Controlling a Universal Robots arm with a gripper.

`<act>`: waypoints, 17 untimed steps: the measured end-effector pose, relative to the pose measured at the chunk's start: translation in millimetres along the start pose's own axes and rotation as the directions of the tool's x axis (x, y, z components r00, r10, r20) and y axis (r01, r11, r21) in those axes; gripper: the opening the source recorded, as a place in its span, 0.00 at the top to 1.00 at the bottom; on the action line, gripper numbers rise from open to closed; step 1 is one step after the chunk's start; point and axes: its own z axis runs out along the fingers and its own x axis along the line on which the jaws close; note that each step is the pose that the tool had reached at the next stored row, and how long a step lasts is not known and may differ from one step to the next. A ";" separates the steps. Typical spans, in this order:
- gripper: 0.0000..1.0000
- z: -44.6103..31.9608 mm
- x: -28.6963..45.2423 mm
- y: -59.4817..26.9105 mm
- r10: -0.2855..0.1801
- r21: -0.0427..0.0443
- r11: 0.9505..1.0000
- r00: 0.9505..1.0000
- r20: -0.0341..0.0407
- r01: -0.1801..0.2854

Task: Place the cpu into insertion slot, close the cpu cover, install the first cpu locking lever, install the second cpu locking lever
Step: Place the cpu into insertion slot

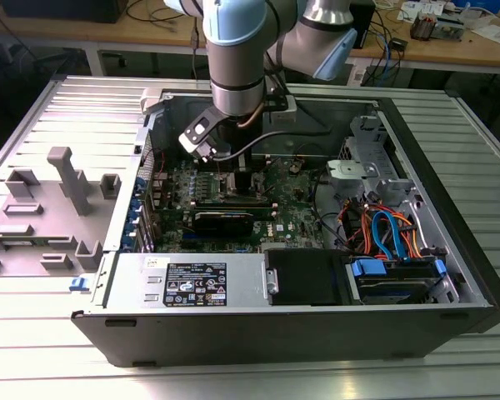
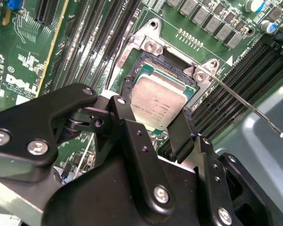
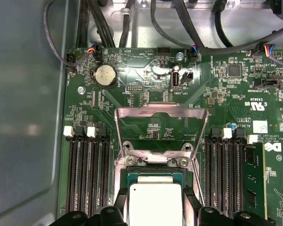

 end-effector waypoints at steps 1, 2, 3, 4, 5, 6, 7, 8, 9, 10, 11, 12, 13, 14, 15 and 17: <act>0.45 0.8 -0.1 -0.1 0.000 0.000 1.000 1.000 0.000 0.000; 0.45 1.2 -0.1 -0.1 0.001 0.000 1.000 1.000 0.000 -0.001; 0.45 1.7 -0.3 -0.3 0.002 0.000 1.000 1.000 0.000 -0.002; 0.45 2.2 -0.8 -0.3 0.002 0.000 1.000 1.000 0.000 -0.002; 0.45 2.4 -1.1 -0.3 0.002 0.000 1.000 1.000 0.000 -0.002; 0.45 2.6 -1.2 -0.4 0.004 0.000 1.000 1.000 0.000 -0.004; 0.45 2.7 -1.3 -0.4 0.005 0.000 1.000 1.000 0.001 -0.005; 0.45 2.7 -1.3 -0.4 0.007 0.000 1.000 1.000 0.001 -0.007; 0.45 2.9 -1.3 -0.3 0.009 0.000 1.000 1.000 0.001 -0.009; 0.45 2.9 -1.3 -0.3 0.012 0.000 1.000 1.000 0.001 -0.012; 0.45 3.0 -1.3 -0.3 0.014 0.000 1.000 1.000 0.001 -0.014; 0.45 3.2 -1.3 -0.3 0.017 0.000 1.000 1.000 0.002 -0.017; 0.45 3.2 -1.3 -0.3 0.018 0.000 1.000 1.000 0.002 -0.018; 0.45 3.3 -1.3 -0.4 0.018 0.000 1.000 1.000 0.002 -0.018; 0.45 3.5 -1.3 -0.4 0.018 0.000 1.000 1.000 0.002 -0.018; 0.45 4.2 -1.4 -0.5 0.018 -0.001 1.000 1.000 0.002 -0.018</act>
